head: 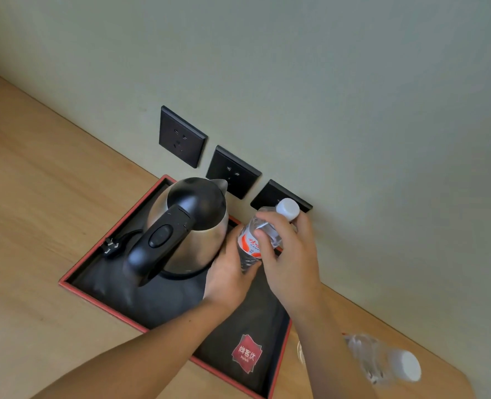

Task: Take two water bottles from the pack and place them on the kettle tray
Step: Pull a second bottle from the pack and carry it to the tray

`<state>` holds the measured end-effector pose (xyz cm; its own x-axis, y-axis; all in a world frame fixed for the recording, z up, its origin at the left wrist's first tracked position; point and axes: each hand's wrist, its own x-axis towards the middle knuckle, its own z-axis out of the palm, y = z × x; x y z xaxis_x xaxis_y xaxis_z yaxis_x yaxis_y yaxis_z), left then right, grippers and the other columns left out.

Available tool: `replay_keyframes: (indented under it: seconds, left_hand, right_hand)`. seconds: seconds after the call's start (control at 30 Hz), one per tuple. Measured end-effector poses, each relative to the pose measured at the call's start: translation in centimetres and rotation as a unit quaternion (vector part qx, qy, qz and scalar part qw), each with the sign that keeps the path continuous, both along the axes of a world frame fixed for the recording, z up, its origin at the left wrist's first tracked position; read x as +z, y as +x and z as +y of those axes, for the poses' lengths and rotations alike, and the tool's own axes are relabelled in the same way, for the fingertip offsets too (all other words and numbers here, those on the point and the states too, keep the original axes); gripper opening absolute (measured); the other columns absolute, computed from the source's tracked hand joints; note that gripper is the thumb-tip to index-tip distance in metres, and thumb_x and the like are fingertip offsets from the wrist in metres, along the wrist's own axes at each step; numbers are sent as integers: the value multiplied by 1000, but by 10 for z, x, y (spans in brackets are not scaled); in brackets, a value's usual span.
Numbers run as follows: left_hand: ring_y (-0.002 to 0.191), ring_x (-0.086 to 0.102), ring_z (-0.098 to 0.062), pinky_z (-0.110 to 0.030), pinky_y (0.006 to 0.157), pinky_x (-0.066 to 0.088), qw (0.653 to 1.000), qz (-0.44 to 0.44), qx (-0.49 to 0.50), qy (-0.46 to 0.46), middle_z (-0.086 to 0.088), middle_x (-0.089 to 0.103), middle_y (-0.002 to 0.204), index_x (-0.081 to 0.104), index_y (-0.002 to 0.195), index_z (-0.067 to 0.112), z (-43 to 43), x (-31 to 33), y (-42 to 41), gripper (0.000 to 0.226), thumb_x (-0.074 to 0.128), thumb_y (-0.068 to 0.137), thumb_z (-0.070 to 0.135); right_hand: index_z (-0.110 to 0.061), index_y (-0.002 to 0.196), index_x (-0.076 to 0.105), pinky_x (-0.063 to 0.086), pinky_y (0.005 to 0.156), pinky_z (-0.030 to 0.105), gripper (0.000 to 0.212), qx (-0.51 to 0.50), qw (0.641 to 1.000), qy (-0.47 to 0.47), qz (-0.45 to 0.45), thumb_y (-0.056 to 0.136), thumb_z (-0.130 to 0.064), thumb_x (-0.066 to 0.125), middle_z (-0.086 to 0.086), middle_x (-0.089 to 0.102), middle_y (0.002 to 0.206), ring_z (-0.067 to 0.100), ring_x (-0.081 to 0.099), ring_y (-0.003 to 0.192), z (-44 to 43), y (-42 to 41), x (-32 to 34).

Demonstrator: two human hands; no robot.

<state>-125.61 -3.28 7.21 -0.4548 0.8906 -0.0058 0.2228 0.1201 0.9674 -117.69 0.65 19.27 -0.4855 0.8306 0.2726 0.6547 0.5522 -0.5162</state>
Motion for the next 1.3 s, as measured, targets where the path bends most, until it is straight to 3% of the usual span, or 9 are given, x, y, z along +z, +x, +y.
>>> replay_keyframes:
  seconds: [0.37,0.53,0.7,0.83,1.0,1.07,1.13,1.2,1.3]
  left_hand:
    - [131,44,11,-10,106,39,999,-11,-26,22,18,46,139,32,148,28,9,-15,-2,81,78,83,11]
    - [135,45,-2,-30,113,41,999,-16,-39,-2,7,47,148,31,149,27,9,-12,-2,73,69,89,12]
    - [141,37,-4,-1,108,19,995,76,-60,-30,3,40,152,29,152,16,8,-5,-4,71,67,92,14]
    - [141,43,-19,-26,116,36,997,10,-61,-45,-9,41,154,25,153,9,-9,12,-5,81,73,88,8]
    - [145,32,-8,-27,115,31,994,-38,-63,-75,2,34,157,11,154,15,-63,24,19,99,81,85,19]
    - [126,46,13,-13,105,38,989,-54,-109,-81,18,40,144,15,153,25,-88,22,36,96,81,84,27]
    - [94,65,6,-13,89,49,978,-46,-179,-99,26,42,139,18,151,37,-103,22,54,95,83,81,35]
    - [115,57,-3,-24,104,44,965,-28,-238,-109,26,28,156,17,153,38,-106,21,74,103,83,75,48]
    - [140,29,3,-13,114,20,956,-19,-280,-89,26,22,159,14,156,35,-98,21,104,115,84,67,58]
  right_hand:
    - [-40,124,47,43,85,12,42,-18,999,41,-23,90,-23,63,-8,31,131,-1,30,119,-4,3,-15]
    - [-37,124,48,50,88,20,40,-31,999,28,-3,91,-19,62,-4,32,133,-4,27,119,-11,2,-15]
    - [-34,129,48,54,92,34,36,-18,1000,-12,-2,96,-22,55,-2,31,136,11,39,125,-17,-1,-7]
    - [-36,133,46,51,94,38,36,-3,999,-32,-2,98,-27,49,-1,33,139,14,39,128,-24,3,8]
    - [-32,135,42,36,94,10,36,-47,998,26,42,100,-22,40,-5,29,149,5,39,130,-44,29,40]
    - [-29,132,44,30,89,1,37,-77,994,37,65,98,-15,40,-9,35,146,-5,40,124,-53,51,57]
    - [-24,128,49,26,93,1,35,-88,993,49,68,96,-11,43,-5,44,141,-13,37,122,-61,79,72]
    - [-21,122,56,27,95,5,28,-95,993,55,30,96,-14,47,-3,47,138,-11,39,121,-66,110,81]
    - [-30,119,59,36,96,19,24,-92,994,20,-57,95,-29,54,-7,36,147,0,40,126,-73,153,83]
